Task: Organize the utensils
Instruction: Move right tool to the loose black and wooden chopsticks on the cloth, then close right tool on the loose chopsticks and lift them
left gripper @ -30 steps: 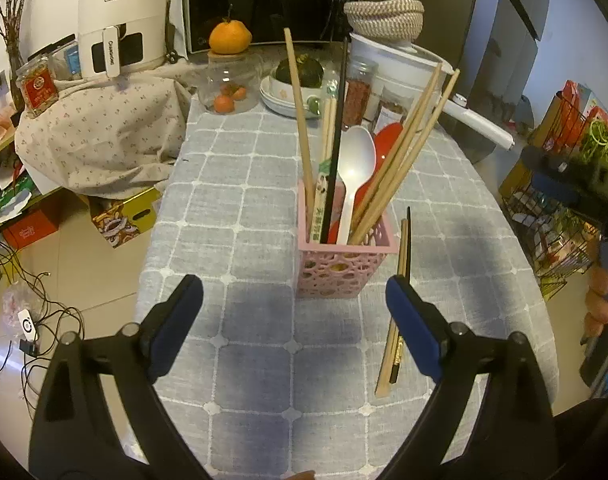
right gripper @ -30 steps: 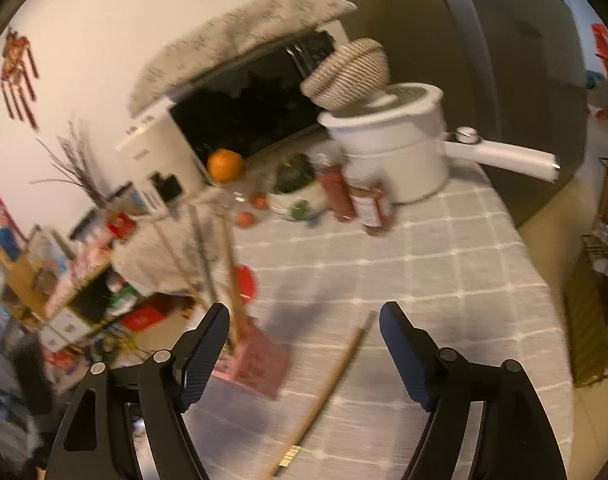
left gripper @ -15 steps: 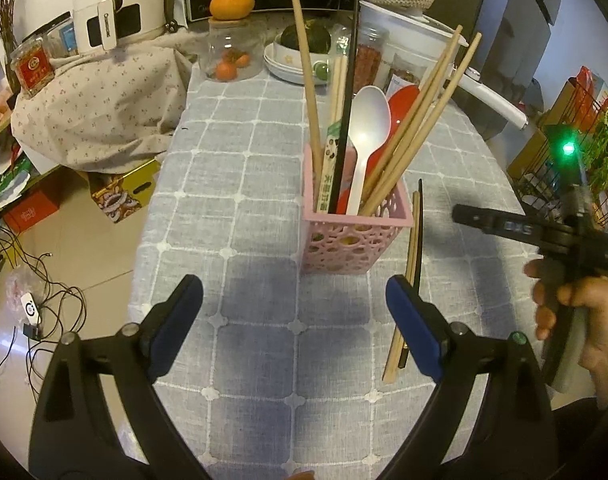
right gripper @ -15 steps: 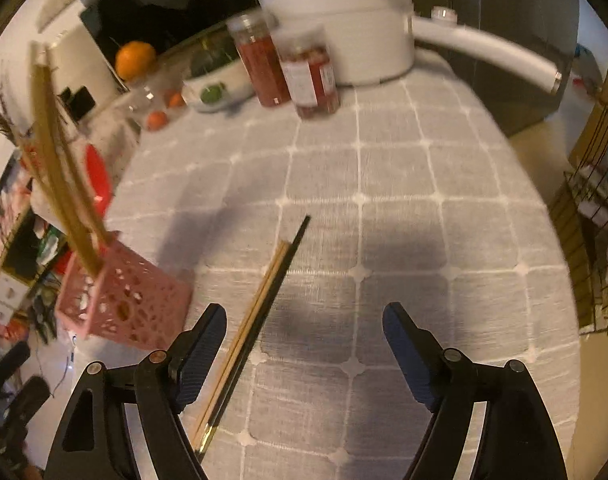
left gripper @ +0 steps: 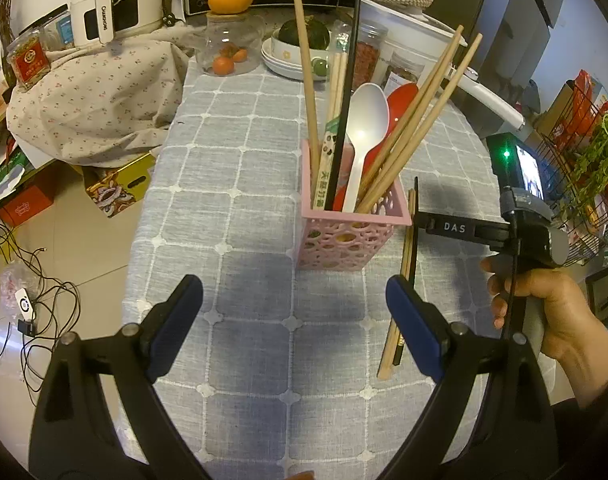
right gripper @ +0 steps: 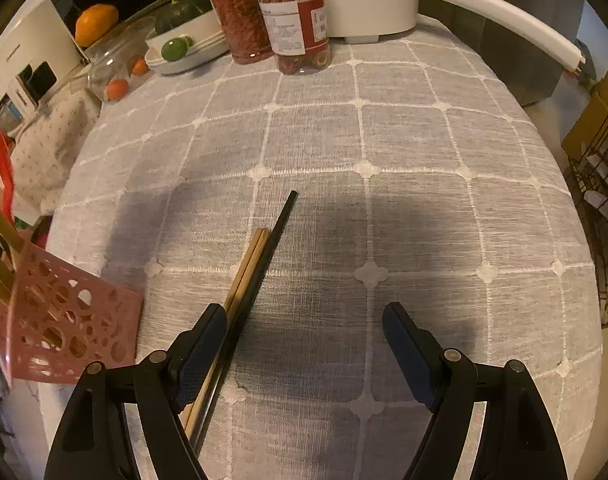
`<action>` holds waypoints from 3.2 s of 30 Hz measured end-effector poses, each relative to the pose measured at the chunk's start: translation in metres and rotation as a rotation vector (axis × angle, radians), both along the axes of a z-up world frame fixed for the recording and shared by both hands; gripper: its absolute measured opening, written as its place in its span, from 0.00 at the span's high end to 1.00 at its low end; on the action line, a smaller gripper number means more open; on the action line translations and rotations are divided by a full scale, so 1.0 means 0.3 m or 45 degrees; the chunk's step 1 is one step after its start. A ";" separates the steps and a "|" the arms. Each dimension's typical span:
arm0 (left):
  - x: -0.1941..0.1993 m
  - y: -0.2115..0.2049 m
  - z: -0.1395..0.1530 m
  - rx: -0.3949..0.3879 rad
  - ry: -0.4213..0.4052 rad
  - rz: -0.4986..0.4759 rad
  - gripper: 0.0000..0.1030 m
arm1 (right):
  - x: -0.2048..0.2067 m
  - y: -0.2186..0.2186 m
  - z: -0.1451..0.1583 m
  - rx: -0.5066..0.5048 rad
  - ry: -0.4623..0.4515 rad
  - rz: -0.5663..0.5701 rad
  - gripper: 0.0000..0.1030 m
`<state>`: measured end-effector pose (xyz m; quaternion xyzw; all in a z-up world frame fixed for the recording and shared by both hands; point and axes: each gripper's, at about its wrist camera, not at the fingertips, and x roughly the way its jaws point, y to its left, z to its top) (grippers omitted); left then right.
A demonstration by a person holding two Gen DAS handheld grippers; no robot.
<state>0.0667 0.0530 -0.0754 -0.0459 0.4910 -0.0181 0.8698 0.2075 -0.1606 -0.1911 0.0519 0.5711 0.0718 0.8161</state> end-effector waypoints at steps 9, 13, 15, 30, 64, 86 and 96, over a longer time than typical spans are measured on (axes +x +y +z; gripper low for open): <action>0.002 -0.004 -0.003 0.001 0.005 -0.003 0.10 | 0.004 0.026 -0.002 -0.071 -0.027 0.037 0.21; 0.000 -0.005 -0.005 0.003 0.010 -0.001 0.10 | 0.012 0.021 -0.004 -0.072 0.004 0.037 0.21; 0.000 -0.005 -0.005 0.004 0.010 -0.001 0.10 | 0.016 0.024 -0.005 -0.076 0.007 0.036 0.21; -0.002 -0.007 -0.003 -0.005 0.016 -0.008 0.10 | 0.022 0.055 -0.002 -0.110 0.047 0.040 0.22; -0.039 -0.062 0.025 0.023 -0.024 -0.103 0.10 | -0.034 -0.098 0.014 -0.028 0.097 0.064 0.91; -0.008 -0.436 0.030 0.169 -0.067 -0.446 0.11 | -0.306 -0.505 0.309 0.282 -0.159 -0.061 0.91; 0.127 -0.588 -0.045 0.201 0.027 -0.509 0.24 | -0.335 -0.582 0.355 0.325 -0.203 -0.077 0.92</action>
